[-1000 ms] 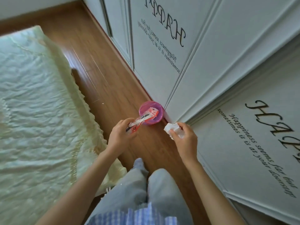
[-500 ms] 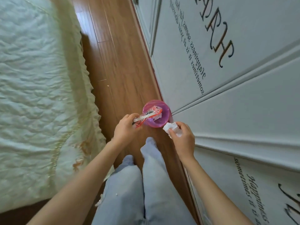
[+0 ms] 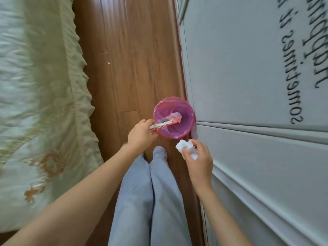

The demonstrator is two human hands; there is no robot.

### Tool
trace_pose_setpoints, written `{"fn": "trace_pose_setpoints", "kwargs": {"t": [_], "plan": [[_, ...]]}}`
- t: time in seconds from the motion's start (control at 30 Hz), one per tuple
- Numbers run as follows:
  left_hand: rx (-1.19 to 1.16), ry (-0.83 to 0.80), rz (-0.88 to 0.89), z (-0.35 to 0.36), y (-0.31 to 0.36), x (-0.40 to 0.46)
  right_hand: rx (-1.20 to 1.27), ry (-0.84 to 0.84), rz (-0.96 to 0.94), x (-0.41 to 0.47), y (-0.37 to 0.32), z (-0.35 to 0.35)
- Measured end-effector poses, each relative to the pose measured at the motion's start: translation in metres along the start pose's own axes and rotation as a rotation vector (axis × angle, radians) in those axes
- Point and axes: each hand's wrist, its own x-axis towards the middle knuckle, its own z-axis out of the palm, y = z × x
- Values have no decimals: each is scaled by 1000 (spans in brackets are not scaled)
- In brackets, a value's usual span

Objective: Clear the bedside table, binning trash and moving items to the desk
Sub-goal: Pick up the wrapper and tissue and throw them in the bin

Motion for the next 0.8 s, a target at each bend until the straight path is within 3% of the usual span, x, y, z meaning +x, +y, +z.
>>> {"fn": "trace_pose_setpoints", "kwargs": {"t": [0.23,0.43,0.63,0.8], "plan": [[82,-13,10,66,-27,86,8,8,87,24,62,52],[222,-117,62,97,-20,132,30,40,170,26,86,65],[234,-209,82,104,-15,149,106,79,251,31,82,62],[315,-153,155,81,-16,143,98,64,219,47,67,63]]}}
